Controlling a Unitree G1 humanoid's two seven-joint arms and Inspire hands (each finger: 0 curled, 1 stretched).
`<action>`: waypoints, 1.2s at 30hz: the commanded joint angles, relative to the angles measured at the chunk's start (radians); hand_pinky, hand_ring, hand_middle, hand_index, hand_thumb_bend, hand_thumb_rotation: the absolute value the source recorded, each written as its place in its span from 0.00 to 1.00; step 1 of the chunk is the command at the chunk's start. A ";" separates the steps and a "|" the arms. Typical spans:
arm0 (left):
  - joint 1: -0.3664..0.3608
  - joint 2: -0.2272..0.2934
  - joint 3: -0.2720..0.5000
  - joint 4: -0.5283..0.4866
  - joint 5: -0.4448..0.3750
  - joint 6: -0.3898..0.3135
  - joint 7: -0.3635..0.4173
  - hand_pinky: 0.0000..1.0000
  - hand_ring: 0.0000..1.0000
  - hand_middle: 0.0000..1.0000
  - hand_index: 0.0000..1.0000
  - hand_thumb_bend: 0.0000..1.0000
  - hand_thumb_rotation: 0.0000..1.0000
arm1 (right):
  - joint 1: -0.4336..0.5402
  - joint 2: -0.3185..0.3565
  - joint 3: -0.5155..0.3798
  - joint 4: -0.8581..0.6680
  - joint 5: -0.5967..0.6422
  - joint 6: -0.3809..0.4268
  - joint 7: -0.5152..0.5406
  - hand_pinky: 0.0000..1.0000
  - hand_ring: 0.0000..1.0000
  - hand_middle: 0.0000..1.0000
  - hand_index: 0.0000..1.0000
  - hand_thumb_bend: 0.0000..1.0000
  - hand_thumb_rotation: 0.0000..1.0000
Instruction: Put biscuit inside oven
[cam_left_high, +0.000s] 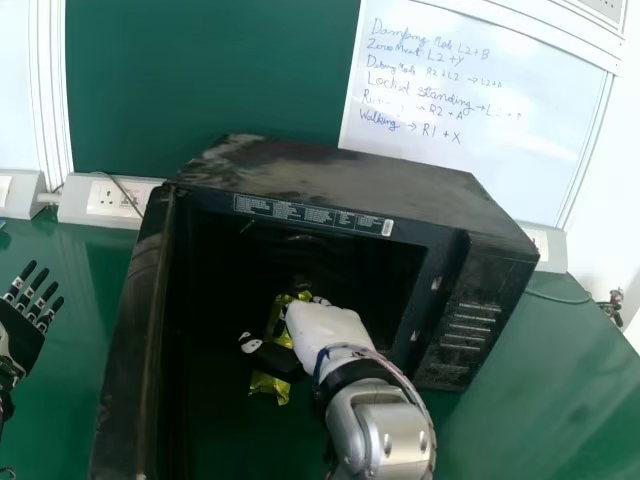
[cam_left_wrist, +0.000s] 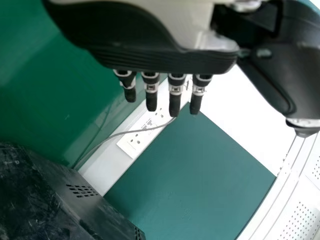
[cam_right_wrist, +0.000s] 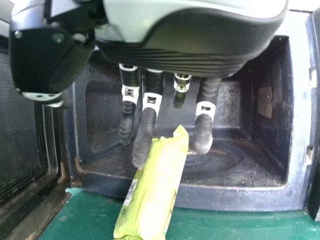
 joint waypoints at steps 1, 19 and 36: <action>-0.013 -0.004 -0.010 0.001 0.012 -0.012 -0.003 1.00 1.00 1.00 1.00 0.47 0.24 | 0.029 0.052 0.002 -0.014 -0.005 -0.011 0.003 0.16 0.24 0.36 0.61 0.68 0.27; -0.010 -0.005 -0.007 0.003 0.007 -0.016 -0.012 1.00 1.00 1.00 1.00 0.49 0.23 | 0.135 0.087 0.071 -0.059 0.059 0.008 -0.105 0.46 0.50 0.52 0.64 0.69 0.29; -0.010 -0.008 -0.006 0.007 0.006 -0.018 -0.014 1.00 1.00 0.99 0.98 0.51 0.23 | 0.174 0.092 0.162 -0.123 0.058 0.034 -0.103 0.40 0.43 0.47 0.61 0.65 0.25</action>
